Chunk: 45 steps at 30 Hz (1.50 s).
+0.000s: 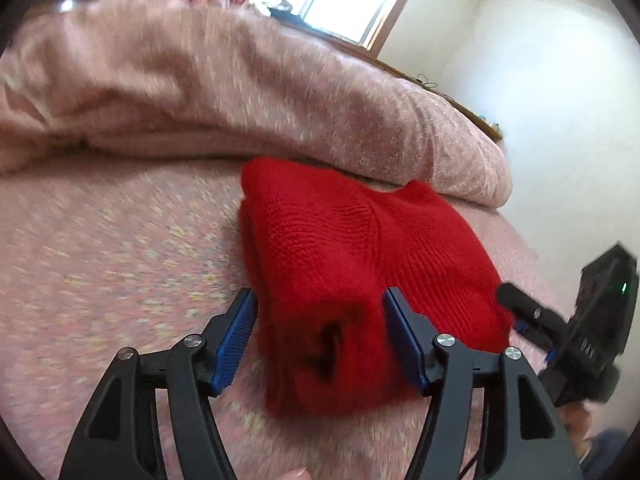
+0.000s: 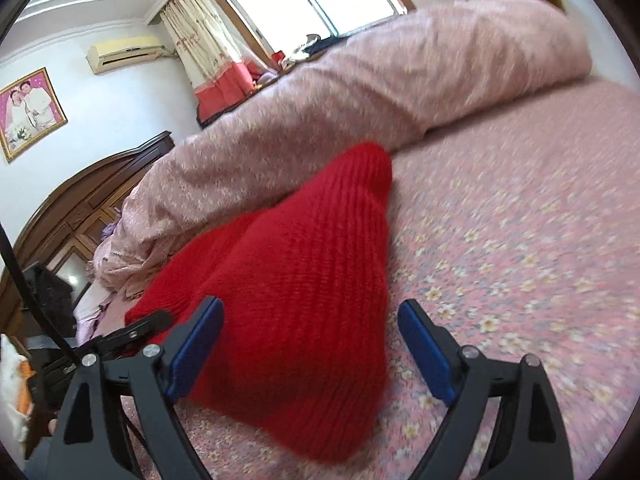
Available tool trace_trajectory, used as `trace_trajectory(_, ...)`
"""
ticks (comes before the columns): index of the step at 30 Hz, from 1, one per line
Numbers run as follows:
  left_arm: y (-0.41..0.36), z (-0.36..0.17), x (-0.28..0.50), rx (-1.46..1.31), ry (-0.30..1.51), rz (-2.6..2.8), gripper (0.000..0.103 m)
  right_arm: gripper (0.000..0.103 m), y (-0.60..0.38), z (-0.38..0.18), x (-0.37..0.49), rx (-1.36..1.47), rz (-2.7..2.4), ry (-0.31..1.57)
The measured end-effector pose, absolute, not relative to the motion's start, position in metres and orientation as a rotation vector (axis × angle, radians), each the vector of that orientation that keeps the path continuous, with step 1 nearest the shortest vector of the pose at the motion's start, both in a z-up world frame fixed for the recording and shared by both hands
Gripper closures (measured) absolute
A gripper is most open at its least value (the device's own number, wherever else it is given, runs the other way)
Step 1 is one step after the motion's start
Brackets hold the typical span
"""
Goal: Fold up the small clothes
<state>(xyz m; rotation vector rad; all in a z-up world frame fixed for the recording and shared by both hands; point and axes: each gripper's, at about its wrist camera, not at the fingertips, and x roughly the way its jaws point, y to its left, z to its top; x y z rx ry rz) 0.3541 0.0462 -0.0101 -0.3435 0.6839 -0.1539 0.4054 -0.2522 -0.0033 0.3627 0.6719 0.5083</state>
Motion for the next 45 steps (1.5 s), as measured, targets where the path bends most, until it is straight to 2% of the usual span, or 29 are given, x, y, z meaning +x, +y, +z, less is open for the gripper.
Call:
trace_trajectory(5,0.023,0.04,0.295,-0.116,0.582,-0.1,0.038,0.012,-0.247,0.034,0.36,0.328,0.52,0.605)
trace_trajectory(8,0.015,0.069,0.262,-0.117,0.514,-0.083,0.032,0.011,-0.245,0.054,0.325,0.284,0.525,0.554)
trace_trajectory(11,0.01,0.094,0.242,-0.175,0.474,-0.097,0.027,0.004,-0.251,0.069,0.281,0.258,0.501,0.468)
trace_trajectory(13,0.007,0.107,0.237,-0.197,0.428,-0.089,0.016,0.0,-0.256,0.073,0.256,0.253,0.511,0.403)
trace_trajectory(16,0.008,0.111,0.233,-0.225,0.381,-0.038,0.006,0.0,-0.26,0.075,0.229,0.176,0.493,0.328)
trace_trajectory(20,0.009,0.102,0.232,-0.192,0.378,0.017,0.005,0.0,-0.258,0.073,0.225,0.054,0.511,0.329)
trace_trajectory(25,0.015,0.075,0.24,-0.134,0.451,0.017,0.005,0.0,-0.259,0.068,0.23,0.048,0.501,0.351)
trace_trajectory(31,0.015,0.051,0.248,-0.093,0.43,-0.064,0.005,0.0,-0.263,0.058,0.239,0.13,0.454,0.253)
trace_trajectory(45,0.0,0.0,0.284,-0.032,0.495,-0.089,0.005,0.0,-0.244,0.026,0.275,-0.017,0.411,0.357)
